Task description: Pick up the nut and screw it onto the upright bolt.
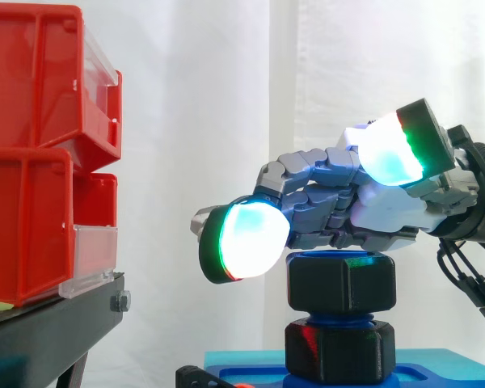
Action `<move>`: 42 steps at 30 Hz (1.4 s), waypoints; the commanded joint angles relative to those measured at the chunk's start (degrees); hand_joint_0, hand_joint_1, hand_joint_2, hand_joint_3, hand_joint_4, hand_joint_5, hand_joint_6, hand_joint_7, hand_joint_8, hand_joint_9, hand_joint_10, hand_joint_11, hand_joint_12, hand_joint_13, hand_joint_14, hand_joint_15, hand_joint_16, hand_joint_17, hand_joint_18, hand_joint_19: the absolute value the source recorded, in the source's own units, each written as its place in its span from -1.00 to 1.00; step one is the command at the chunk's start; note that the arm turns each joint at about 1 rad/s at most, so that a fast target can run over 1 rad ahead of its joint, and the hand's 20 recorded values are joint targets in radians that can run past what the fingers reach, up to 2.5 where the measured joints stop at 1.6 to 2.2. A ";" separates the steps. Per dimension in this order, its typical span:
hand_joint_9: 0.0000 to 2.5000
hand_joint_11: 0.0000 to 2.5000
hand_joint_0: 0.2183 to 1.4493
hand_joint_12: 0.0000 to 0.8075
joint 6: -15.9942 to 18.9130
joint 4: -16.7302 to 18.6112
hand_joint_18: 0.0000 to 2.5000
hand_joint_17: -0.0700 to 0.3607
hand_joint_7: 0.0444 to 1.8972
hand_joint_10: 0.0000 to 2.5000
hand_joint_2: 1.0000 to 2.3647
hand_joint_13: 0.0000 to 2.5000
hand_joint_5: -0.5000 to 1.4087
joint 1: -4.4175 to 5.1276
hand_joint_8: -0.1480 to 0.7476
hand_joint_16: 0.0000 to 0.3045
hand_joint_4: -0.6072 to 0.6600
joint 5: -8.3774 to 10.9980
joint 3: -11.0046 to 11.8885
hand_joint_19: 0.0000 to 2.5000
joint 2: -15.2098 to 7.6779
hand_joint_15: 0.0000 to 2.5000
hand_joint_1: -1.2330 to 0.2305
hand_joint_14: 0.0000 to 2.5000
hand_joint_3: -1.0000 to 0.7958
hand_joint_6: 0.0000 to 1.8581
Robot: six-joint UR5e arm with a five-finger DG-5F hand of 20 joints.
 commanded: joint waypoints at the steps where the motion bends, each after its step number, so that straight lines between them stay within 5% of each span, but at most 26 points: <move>1: -0.77 -1.00 -0.59 -0.28 0.00 0.00 -1.00 -0.32 -0.19 -1.00 -1.00 -0.97 -0.65 0.00 -0.16 -0.78 0.26 0.00 -0.01 -1.00 0.00 -1.00 0.33 -1.00 -0.44 -0.46; 29: -0.70 -1.00 -0.58 -0.29 0.00 -0.09 -1.00 -0.33 -0.18 -1.00 -1.00 -0.93 -0.63 -0.17 -0.14 -0.78 0.31 0.09 -1.15 -1.00 0.00 -1.00 0.30 -1.00 -0.44 -0.46; 42: -0.67 -1.00 -0.58 -0.30 0.26 0.70 -1.00 -0.34 0.09 -1.00 -1.00 -0.91 -0.60 -0.26 -0.13 -0.79 0.35 0.09 -1.06 -1.00 0.00 -1.00 0.29 -1.00 -0.44 -0.46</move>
